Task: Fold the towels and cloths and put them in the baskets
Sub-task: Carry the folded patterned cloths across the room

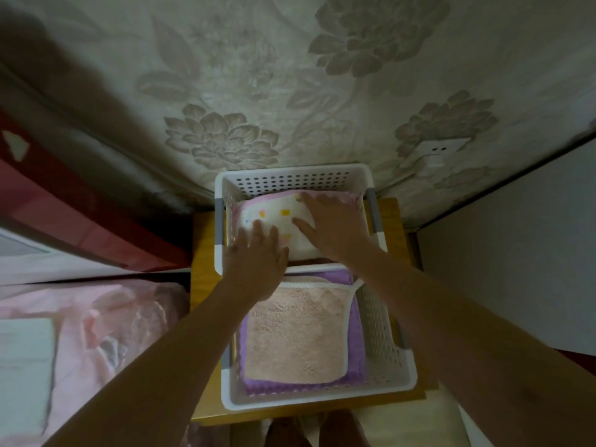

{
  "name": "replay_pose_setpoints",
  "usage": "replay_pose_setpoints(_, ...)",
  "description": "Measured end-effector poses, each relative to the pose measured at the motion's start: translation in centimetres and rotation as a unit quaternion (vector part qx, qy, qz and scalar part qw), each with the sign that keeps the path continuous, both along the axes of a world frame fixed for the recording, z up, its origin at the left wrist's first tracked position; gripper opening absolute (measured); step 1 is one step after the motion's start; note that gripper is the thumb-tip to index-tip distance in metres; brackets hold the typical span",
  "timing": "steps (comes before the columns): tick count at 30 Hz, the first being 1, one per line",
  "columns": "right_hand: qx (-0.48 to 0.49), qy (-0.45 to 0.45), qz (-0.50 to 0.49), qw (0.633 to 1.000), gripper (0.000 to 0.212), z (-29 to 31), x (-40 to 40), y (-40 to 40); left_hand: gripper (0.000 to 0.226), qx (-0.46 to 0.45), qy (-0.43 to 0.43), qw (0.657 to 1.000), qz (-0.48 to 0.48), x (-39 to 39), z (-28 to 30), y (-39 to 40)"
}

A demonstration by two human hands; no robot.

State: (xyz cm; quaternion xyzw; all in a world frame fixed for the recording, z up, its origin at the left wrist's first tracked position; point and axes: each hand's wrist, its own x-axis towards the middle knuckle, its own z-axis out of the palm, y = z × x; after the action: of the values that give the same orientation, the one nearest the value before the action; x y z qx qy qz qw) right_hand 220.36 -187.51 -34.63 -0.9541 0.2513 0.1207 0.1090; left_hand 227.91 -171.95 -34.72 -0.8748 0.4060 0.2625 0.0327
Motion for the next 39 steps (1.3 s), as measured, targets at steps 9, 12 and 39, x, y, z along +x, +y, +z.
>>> replay_pose_setpoints(9, 0.05, 0.091, 0.128, 0.986, 0.112, -5.7, 2.2, 0.3, 0.083, -0.066, -0.11, 0.985, 0.117, -1.0, -0.1, 3.5)
replay_pose_setpoints(12, 0.037, 0.092, 0.117, 0.988, 0.121, -6.6, 2.2, 0.6, 0.081, -0.068, -0.118, 0.984, 0.115, -0.7, -0.3, 3.4)
replay_pose_setpoints(39, 0.049, 0.107, 0.723, 0.68, 0.043, 31.3, -21.4, 50.9, 0.049, 0.051, -0.026, 0.658, 0.751, -49.8, 33.0, 47.3)
